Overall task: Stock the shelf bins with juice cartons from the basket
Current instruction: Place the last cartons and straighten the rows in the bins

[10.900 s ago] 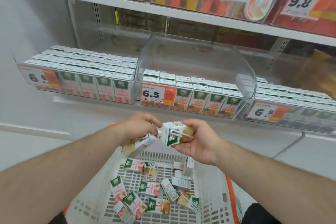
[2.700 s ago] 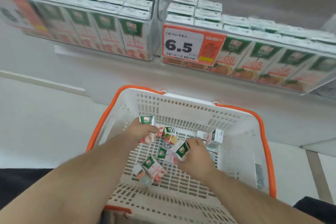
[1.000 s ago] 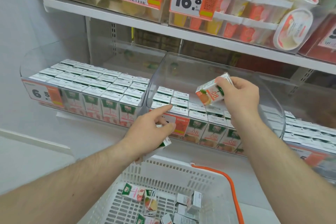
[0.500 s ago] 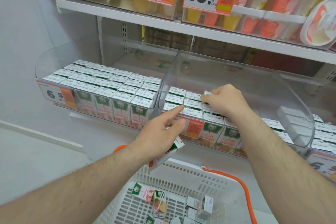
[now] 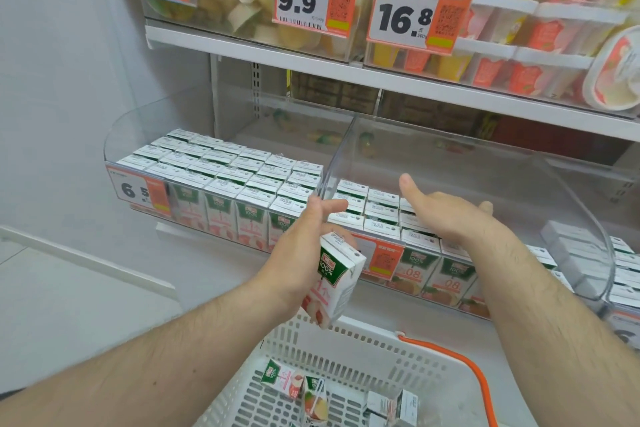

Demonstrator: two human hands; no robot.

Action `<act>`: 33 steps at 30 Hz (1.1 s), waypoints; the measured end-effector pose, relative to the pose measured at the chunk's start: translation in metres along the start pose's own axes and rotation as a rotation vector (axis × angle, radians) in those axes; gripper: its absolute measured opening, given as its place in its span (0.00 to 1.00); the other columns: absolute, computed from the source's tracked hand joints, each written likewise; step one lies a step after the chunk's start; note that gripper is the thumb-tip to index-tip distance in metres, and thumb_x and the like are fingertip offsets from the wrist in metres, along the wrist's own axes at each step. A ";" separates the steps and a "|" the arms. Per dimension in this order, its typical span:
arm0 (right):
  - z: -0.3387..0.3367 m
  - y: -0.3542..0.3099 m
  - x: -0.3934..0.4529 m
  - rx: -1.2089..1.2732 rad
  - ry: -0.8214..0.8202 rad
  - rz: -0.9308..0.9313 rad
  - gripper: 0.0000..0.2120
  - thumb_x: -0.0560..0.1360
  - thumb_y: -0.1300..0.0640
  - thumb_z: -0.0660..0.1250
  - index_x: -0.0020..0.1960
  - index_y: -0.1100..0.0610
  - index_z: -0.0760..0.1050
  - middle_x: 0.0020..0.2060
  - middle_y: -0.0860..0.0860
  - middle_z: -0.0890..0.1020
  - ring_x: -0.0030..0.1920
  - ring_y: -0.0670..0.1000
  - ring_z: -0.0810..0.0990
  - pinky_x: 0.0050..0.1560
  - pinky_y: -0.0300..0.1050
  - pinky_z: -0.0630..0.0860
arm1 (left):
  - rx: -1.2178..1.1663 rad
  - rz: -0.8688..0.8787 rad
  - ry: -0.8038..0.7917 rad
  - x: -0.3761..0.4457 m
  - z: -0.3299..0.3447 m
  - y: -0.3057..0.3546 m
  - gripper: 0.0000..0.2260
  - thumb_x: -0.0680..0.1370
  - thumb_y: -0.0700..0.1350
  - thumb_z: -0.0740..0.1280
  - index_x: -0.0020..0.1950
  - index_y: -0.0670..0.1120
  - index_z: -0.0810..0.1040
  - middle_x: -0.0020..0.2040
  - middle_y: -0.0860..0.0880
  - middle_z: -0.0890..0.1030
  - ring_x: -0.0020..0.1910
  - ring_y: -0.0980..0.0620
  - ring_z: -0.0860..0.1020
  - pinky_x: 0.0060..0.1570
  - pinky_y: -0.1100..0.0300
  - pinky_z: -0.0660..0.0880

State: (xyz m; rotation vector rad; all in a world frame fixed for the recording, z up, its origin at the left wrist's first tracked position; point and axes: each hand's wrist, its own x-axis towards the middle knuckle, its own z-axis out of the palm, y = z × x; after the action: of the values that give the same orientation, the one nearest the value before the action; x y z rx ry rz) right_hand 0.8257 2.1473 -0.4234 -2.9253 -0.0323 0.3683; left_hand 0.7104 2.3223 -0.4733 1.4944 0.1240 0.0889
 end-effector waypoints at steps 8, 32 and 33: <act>-0.012 -0.040 -0.060 0.598 0.546 -0.433 0.11 0.73 0.55 0.65 0.34 0.55 0.79 0.31 0.48 0.81 0.36 0.49 0.79 0.40 0.47 0.76 | -0.054 0.009 0.099 -0.002 -0.014 0.013 0.26 0.81 0.64 0.42 0.54 0.58 0.79 0.37 0.53 0.82 0.34 0.54 0.80 0.44 0.53 0.74; 0.007 -0.200 -0.044 0.438 0.427 -0.694 0.13 0.72 0.52 0.72 0.55 0.50 0.75 0.41 0.47 0.82 0.44 0.52 0.80 0.44 0.46 0.76 | 0.363 0.258 0.790 0.040 -0.148 0.037 0.15 0.76 0.47 0.66 0.62 0.50 0.71 0.62 0.54 0.69 0.66 0.51 0.66 0.66 0.56 0.63; 0.006 -0.213 -0.029 0.411 0.454 -0.704 0.14 0.72 0.52 0.71 0.56 0.52 0.74 0.44 0.50 0.83 0.46 0.54 0.80 0.46 0.48 0.77 | 0.484 0.195 0.824 0.046 -0.158 0.032 0.21 0.75 0.47 0.68 0.66 0.49 0.69 0.67 0.51 0.66 0.70 0.49 0.62 0.69 0.53 0.58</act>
State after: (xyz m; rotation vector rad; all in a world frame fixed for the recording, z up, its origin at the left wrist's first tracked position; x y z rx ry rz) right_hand 0.7966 2.3563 -0.3806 -2.3227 -0.7842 -0.3552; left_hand 0.7349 2.4870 -0.4539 1.8665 0.7007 0.8842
